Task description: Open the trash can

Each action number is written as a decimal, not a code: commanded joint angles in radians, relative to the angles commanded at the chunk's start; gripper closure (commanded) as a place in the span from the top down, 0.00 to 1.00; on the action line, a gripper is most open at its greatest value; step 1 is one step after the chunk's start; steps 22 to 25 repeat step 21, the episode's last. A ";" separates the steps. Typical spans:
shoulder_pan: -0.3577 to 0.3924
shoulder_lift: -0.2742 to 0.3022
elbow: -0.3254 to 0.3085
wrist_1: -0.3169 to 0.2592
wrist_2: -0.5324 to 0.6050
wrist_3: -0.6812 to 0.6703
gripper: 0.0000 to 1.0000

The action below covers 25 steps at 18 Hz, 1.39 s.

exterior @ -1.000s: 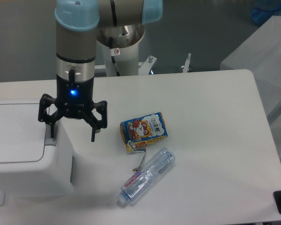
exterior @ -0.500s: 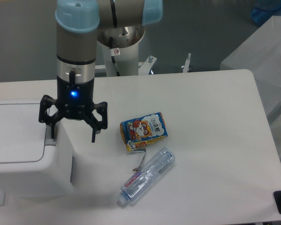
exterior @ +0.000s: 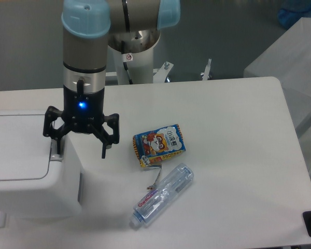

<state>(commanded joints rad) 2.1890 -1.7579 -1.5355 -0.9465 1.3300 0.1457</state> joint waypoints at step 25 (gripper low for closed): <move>0.055 -0.003 0.101 0.018 0.188 0.152 1.00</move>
